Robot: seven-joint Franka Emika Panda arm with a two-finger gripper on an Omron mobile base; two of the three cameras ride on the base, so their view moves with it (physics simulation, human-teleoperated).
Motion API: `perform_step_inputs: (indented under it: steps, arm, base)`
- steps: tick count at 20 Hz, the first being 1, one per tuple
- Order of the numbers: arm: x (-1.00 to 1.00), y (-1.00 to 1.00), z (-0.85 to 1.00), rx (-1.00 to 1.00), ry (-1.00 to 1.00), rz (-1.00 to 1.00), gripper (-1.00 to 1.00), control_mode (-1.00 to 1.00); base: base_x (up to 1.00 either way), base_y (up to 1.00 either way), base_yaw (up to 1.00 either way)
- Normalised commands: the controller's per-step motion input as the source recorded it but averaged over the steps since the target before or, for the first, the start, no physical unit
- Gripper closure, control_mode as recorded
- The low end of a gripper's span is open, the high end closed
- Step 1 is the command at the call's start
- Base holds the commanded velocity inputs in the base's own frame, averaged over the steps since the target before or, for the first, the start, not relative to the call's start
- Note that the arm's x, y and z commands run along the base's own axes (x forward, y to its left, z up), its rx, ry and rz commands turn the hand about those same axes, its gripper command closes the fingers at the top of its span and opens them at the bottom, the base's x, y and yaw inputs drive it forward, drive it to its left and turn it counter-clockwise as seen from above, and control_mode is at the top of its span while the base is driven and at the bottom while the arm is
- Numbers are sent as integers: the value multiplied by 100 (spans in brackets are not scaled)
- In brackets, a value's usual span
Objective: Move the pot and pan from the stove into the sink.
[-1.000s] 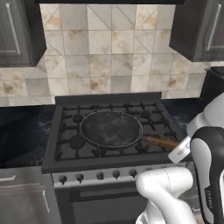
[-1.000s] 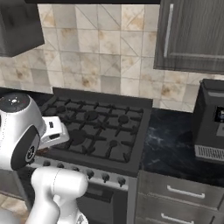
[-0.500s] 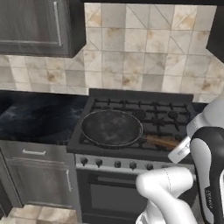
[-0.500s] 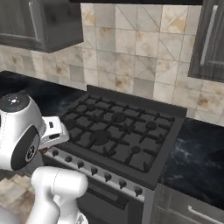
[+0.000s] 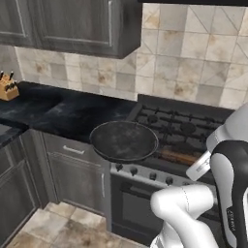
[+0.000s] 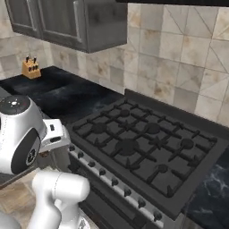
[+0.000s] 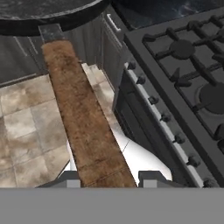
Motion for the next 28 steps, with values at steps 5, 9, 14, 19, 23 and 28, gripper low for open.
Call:
perform_step_inputs:
  steps: [5,9,14,19,23,28]
  arm:
    - [0,0,0,0,0,0,100,100]
    - [0,0,0,0,0,0,100,100]
    - [0,0,0,0,0,0,100,100]
    - [0,0,0,0,0,0,100,100]
    - [0,0,0,0,0,0,100,100]
    - [0,0,0,0,0,0,100,100]
  base:
    - [-12,-4,46]
    - [-6,-1,47]
    - [-1,0,48]
    - [-3,0,46]
    - [0,0,46]
    - [-2,0,45]
